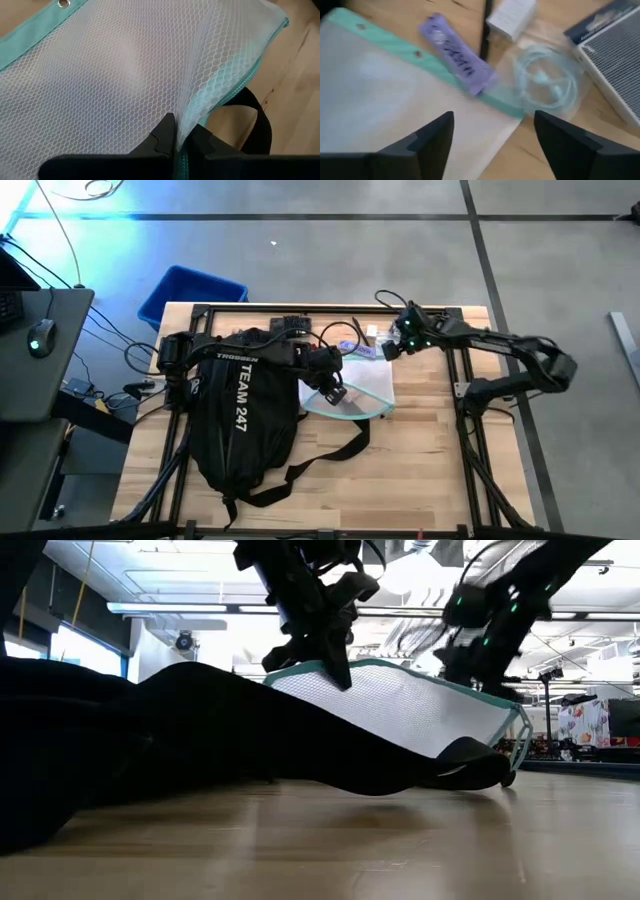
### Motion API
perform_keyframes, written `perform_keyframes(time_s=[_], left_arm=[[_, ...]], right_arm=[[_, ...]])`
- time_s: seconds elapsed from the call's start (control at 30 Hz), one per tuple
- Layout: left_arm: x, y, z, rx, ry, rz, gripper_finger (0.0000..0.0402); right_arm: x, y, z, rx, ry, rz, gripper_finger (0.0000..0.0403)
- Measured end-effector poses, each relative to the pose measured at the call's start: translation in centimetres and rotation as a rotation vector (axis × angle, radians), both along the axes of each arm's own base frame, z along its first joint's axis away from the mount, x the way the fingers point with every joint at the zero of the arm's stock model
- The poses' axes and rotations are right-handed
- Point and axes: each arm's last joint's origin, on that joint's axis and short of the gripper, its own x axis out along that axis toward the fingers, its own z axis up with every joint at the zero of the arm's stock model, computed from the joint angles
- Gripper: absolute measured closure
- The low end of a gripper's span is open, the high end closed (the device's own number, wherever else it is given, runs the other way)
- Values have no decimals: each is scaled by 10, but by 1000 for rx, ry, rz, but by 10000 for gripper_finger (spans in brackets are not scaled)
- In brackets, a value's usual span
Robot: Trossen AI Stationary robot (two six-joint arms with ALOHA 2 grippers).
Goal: Unpack backpack
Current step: Put the blue earphones into the transparent zip bag
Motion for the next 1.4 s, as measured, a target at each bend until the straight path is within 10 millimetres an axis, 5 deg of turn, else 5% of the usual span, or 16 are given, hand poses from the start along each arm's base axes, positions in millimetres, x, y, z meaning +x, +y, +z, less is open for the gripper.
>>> perform_keyframes(time_s=[0.5, 0.63, 0.8, 0.93, 1.4], left_arm=[[0, -1, 0, 3, 1, -9, 402], [0, -1, 0, -3, 1, -12, 402], [0, -1, 0, -3, 0, -13, 402], [0, -1, 0, -7, 0, -6, 402], [0, -1, 0, -3, 0, 7, 402]], right_arm=[[21, -28, -66, -30, 187, -170, 126], [21, -27, -71, -37, 230, -163, 181], [23, -18, -69, -56, 275, -100, 313], [24, -2, -58, -53, 267, -7, 390], [13, 87, 55, -193, -241, 379, 401]])
